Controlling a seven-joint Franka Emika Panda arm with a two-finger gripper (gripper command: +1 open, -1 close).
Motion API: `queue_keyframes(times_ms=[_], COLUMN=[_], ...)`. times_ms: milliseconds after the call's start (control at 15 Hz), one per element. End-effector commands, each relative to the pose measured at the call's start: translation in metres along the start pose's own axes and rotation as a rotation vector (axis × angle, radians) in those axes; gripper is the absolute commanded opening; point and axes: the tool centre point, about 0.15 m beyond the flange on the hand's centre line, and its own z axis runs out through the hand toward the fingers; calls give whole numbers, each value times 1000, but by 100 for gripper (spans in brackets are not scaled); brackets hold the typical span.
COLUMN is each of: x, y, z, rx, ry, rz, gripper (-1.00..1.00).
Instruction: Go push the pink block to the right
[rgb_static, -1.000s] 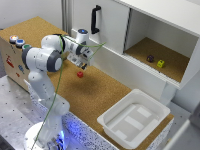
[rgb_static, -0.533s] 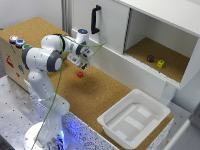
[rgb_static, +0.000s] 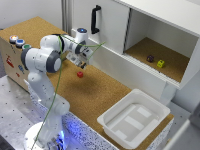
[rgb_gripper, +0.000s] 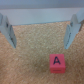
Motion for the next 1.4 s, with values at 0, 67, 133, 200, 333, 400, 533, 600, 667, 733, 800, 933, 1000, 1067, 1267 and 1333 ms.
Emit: queue_keyframes(times_ms=[0, 67, 133, 200, 333, 400, 533, 600, 667, 733, 800, 933, 1000, 1067, 1267, 1333], x=[-39, -36, -32, -30, -21, -16, -7, -4, -1, 1, 4, 7, 9, 11, 21, 23], y=[-38, -38, -36, -36, -35, -36, -38, -38, -36, -34, -31, -26, -21, -17, -1, 6], z=[-4, 3, 12, 16, 30, 37, 54, 61, 70, 74, 80, 86, 89, 91, 93, 93], rx=[-5, -2, 16, 23, 41, 58, 76, 85, 86, 100, 104, 93, 96, 90, 88, 89], ry=[60, 50, 44, 45, 50, 51, 40, 31, 15, 5, -13, -23, -22, -18, -16, -14], rz=[12, 15, 16, 4, 9, -4, -14, -12, -5, 5, 13, 12, 21, 28, 50, 57], gripper=[100, 100, 100, 100, -100, -100, -100, -100, -100, -100, -100, -100, -100, -100, -100, -100])
